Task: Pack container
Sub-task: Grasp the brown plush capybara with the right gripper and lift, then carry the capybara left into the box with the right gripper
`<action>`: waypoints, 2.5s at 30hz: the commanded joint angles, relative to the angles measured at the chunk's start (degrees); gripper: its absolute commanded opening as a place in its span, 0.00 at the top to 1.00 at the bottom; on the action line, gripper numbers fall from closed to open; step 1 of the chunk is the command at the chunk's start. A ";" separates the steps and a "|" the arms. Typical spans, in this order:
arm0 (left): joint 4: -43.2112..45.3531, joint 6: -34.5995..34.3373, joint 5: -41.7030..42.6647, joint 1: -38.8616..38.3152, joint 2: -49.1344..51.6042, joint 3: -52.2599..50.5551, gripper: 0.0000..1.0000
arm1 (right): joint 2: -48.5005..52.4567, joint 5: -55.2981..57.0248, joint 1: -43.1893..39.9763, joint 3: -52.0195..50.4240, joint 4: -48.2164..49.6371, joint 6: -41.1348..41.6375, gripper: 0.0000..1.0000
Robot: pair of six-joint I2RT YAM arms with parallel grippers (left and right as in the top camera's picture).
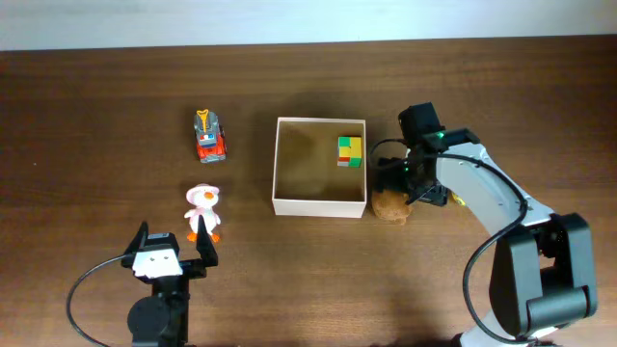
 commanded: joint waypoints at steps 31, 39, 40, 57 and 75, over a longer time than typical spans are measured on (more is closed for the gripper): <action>0.13 1.11 0.59 0.28 -0.46 -0.33 0.01 | -0.07 0.87 0.26 6.93 -5.46 -2.75 0.56; 0.13 1.11 0.59 0.28 -0.46 -0.33 0.01 | -0.15 1.01 0.26 19.54 -14.51 -4.07 0.56; 0.13 1.11 0.59 0.28 -0.46 -0.33 0.01 | -0.15 0.98 0.26 21.27 -15.63 -4.07 0.56; 0.13 1.11 0.59 0.28 -0.46 -0.33 0.01 | -0.13 -2.38 9.38 34.93 -21.03 -6.21 0.55; 0.13 1.11 0.59 0.28 -0.46 -0.33 0.01 | 7.76 3.67 19.61 34.53 -16.70 -5.11 0.51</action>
